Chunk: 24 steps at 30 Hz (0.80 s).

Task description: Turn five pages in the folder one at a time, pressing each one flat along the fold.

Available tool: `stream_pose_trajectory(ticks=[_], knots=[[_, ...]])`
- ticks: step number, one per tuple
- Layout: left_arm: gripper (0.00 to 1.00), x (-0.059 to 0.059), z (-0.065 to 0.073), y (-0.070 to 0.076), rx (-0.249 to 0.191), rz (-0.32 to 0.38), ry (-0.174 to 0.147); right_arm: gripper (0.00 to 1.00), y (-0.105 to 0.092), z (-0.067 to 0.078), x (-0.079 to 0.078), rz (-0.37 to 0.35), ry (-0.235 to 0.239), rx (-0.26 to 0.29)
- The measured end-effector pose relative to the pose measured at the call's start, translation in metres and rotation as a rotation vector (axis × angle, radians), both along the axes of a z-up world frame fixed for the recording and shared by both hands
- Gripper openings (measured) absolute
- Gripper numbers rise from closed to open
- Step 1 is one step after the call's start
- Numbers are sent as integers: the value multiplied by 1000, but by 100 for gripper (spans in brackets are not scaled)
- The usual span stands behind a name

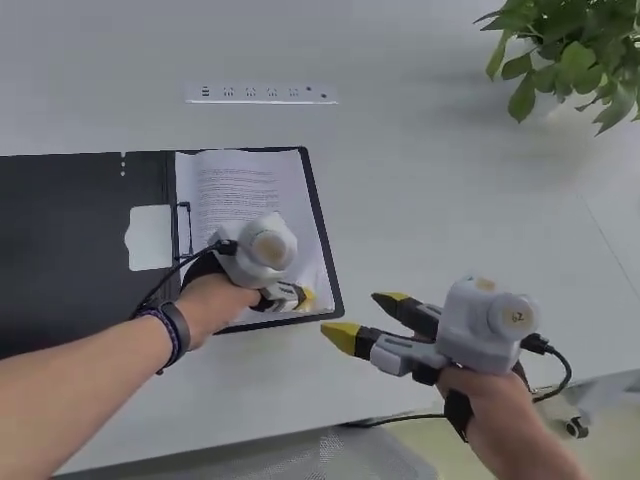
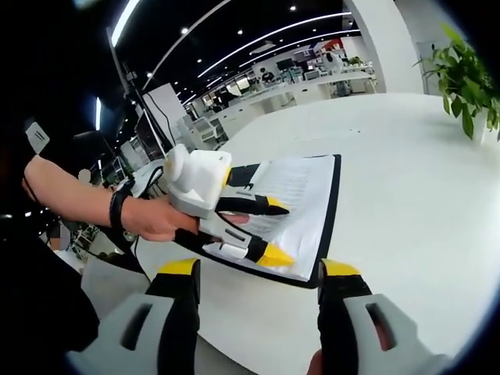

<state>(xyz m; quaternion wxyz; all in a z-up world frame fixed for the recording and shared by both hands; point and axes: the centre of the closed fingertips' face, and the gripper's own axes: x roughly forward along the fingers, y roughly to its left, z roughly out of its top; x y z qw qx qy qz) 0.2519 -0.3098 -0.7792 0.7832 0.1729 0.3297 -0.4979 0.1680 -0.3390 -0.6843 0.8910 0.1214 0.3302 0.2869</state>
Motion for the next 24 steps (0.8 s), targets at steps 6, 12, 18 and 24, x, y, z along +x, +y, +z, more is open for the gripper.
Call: stream_pose_trajectory(ticks=[6, 12, 18, 24], knots=[[62, 0, 0, 0, 0, -2, 3, 45, -6, -10, 30, -56, 11, 63], [62, 0, 0, 0, 0, -3, 5, 37, -7, -17, 62, -109, 24, 121], [61, 0, 0, 0, 3, -6, 7, 34, 1, -31, 80, -106, 62, 152], [61, 0, 0, 0, 6, -7, 7, 32, 11, -46, 86, -82, 111, 175]])
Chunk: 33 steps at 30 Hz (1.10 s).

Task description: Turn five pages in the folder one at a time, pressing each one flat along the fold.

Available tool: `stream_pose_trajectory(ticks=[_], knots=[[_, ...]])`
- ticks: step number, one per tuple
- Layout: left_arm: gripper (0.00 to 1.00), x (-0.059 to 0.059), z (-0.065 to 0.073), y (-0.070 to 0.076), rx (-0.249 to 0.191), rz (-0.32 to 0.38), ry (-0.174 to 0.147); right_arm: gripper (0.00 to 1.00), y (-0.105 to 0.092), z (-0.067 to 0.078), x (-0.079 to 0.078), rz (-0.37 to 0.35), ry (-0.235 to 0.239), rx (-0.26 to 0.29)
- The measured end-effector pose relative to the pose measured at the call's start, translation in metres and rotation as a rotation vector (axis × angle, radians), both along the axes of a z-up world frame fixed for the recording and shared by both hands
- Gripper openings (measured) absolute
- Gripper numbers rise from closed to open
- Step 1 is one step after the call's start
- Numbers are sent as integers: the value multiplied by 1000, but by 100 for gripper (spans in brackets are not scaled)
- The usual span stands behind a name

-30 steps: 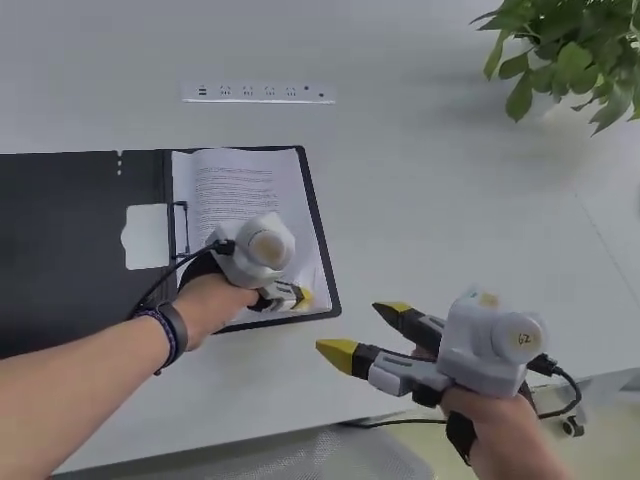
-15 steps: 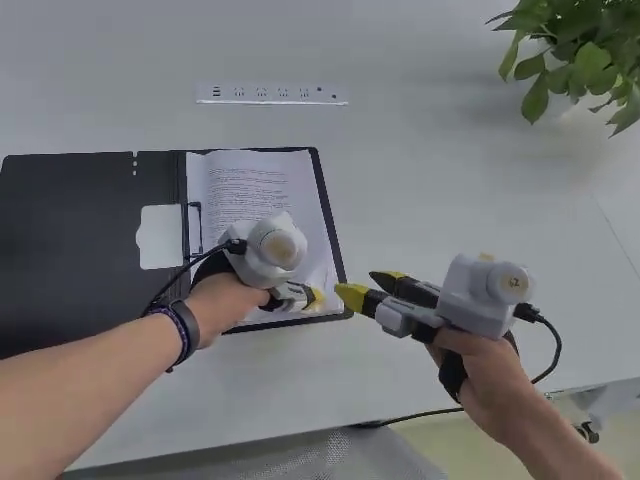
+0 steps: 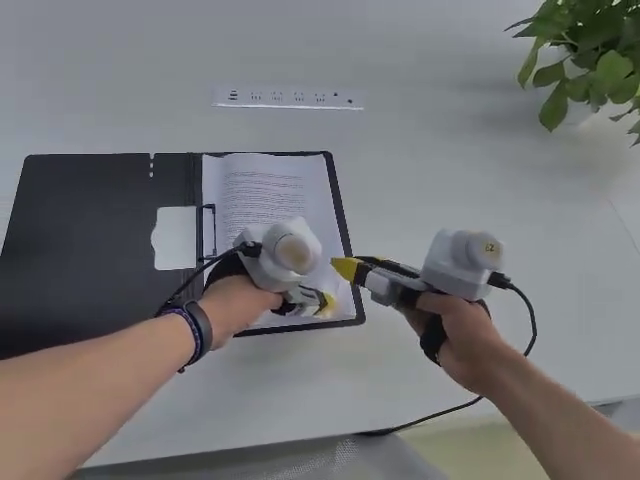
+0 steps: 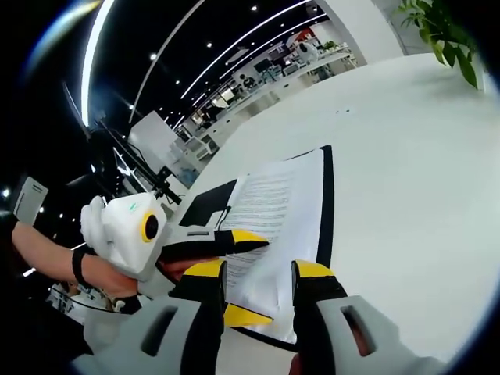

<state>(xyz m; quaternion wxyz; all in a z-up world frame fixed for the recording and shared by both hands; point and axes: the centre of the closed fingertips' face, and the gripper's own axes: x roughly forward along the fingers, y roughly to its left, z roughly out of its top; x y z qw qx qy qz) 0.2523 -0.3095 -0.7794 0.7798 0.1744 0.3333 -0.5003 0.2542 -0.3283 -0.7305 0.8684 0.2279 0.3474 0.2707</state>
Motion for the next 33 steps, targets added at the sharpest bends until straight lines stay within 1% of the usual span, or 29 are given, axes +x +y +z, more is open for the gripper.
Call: stream_pose_trajectory(ticks=[3, 5, 10, 11, 13, 18, 22, 24, 26, 28, 30, 31, 33], knots=[[62, 0, 0, 0, 8, -2, -3, 31, 2, -5, 2, 11, 11, -1], [62, 0, 0, 0, 9, -1, -1, 30, 4, -10, 3, 23, 23, 8], [62, 0, 0, 0, 7, 0, 3, 28, 4, -18, 1, 23, 53, 23], [62, 0, 0, 0, 9, -1, 3, 27, 5, -19, 1, 18, 60, 33], [62, 0, 1, 0, 9, -3, 6, 26, 5, -17, 3, 6, 55, 51], [62, 0, 1, 0, 11, -9, 11, 24, 8, -21, 4, 1, 73, 81], [66, -4, 2, 1, 16, -16, 26, 17, 13, -21, 0, 7, 89, 111], [67, -7, 5, 2, 17, -19, 27, 14, 13, -19, -3, 0, 88, 118], [69, -8, 9, 5, 12, -20, 25, 10, 13, -18, -5, -12, 88, 136], [70, -9, 13, 7, 6, -16, 25, 6, 13, -14, -6, -29, 81, 167], [71, -8, 21, 9, -13, 0, 22, 3, 13, -12, -7, -40, 79, 191], [71, -9, 25, 9, -26, 9, 22, 2, 12, -12, -8, -44, 83, 194], [72, -9, 30, 11, -38, 23, 21, 1, 12, -13, -8, -48, 87, 192]])
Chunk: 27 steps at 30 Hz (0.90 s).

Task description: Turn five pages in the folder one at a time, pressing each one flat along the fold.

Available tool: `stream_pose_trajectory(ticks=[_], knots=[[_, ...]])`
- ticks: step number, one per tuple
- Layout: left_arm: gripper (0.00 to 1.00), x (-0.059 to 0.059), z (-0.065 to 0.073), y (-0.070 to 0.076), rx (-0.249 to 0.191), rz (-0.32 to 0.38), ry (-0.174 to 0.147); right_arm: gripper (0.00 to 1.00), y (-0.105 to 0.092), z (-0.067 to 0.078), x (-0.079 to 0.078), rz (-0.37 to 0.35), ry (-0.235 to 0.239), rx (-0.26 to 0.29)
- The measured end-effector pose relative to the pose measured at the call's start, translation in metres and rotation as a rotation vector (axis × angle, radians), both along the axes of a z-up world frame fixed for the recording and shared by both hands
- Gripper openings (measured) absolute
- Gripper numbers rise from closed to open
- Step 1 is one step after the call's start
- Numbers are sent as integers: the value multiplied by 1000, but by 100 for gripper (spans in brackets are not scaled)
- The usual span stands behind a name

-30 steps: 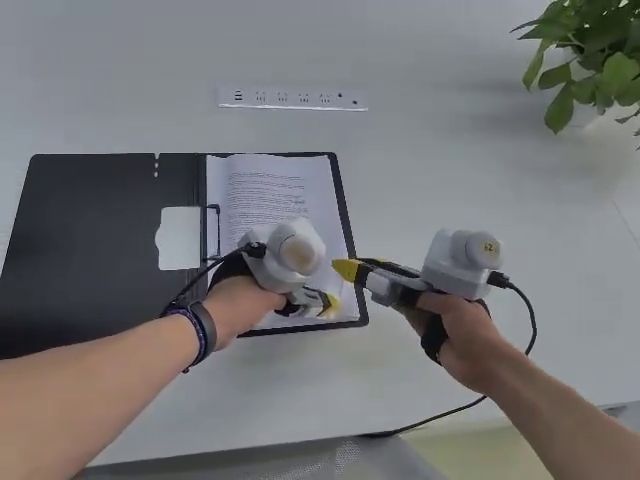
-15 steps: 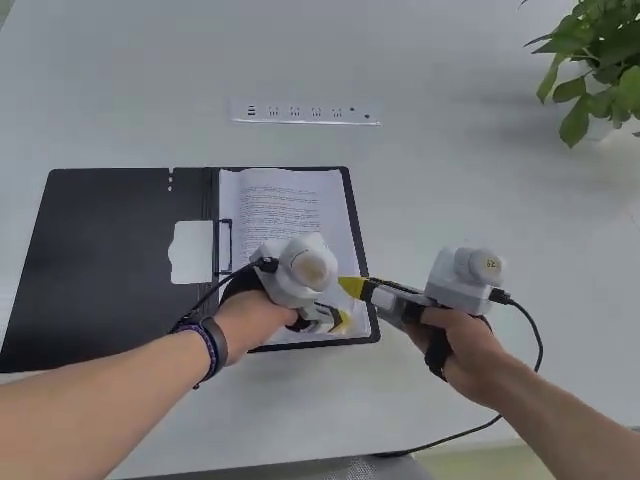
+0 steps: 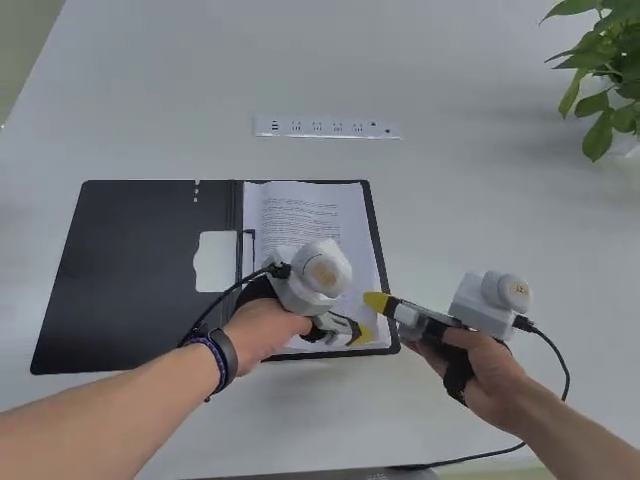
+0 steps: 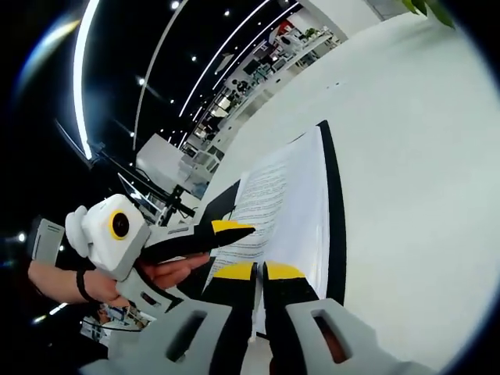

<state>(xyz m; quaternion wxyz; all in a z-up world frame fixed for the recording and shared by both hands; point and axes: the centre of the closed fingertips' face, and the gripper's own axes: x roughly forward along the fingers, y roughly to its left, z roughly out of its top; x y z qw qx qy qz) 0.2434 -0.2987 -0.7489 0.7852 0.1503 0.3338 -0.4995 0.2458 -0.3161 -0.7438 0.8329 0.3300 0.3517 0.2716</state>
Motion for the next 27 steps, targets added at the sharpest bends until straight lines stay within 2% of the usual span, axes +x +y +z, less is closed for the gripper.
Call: stream_pose_trajectory(ticks=[1, 2, 4, 5, 8, 11, 19, 27], knots=[[72, 0, 3, 1, -10, 14, 4, 1, -1, -1, -1, -2, 9, -5], [73, 0, 9, 0, -49, 49, 18, 0, -2, -3, -2, -5, 29, -11], [74, 0, 17, 0, -92, 82, 25, 0, -3, -2, 0, -17, 27, -16], [74, -1, 19, 4, -91, 86, 22, 0, -4, 1, 0, -24, 14, -12], [74, -4, 20, 10, -92, 96, 18, 0, -3, 0, 0, -36, 31, -7], [74, -7, 22, 18, -88, 101, 8, 0, -1, 4, 0, -33, 24, -10], [74, -5, 33, 44, -96, 133, -15, 0, -2, 10, 3, -68, 47, 3], [74, -8, 40, 71, -93, 162, -40, 0, 6, 23, 6, -74, 21, 19]])
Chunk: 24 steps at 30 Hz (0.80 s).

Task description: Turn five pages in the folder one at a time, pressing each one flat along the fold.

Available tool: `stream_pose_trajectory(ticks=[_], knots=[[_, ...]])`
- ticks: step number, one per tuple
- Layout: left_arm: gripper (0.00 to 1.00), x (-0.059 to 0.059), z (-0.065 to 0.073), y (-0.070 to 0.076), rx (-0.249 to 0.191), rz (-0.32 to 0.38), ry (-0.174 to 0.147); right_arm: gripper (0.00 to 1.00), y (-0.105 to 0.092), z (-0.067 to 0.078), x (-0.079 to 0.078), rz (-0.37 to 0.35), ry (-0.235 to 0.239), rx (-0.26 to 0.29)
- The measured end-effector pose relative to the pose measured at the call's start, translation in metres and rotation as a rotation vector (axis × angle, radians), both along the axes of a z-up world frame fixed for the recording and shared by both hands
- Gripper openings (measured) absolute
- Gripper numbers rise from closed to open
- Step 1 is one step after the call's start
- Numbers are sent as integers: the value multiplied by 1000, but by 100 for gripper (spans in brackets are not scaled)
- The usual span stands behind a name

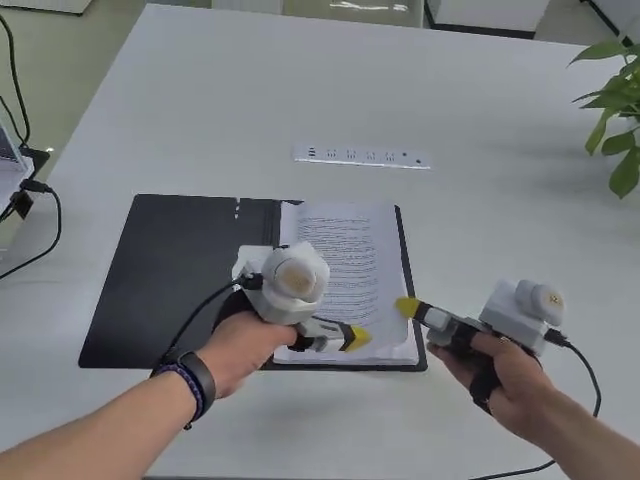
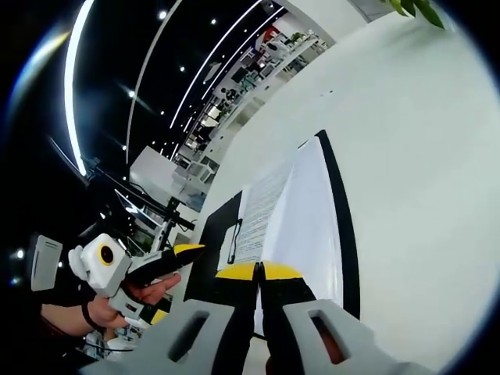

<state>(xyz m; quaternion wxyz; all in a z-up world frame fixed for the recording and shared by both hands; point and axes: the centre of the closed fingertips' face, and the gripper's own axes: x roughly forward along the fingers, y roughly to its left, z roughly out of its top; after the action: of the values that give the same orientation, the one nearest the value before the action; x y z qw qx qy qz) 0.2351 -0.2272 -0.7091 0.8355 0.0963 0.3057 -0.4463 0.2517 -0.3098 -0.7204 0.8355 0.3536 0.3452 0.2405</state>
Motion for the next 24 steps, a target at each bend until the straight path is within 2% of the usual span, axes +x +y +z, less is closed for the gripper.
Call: stream_pose_trajectory(ticks=[7, 12, 17, 24], knots=[[74, -5, 3, 24, -8, 35, -5, 0, 17, 14, 3, 17, -32, 30], [74, -9, 10, 42, -3, 45, -28, 0, 34, 24, 3, 50, -58, 42], [75, -13, 16, 66, 5, 56, -48, 0, 54, 33, 3, 88, -76, 41], [75, -12, 23, 100, 12, 102, -62, 0, 77, 36, 7, 127, -89, 41]])
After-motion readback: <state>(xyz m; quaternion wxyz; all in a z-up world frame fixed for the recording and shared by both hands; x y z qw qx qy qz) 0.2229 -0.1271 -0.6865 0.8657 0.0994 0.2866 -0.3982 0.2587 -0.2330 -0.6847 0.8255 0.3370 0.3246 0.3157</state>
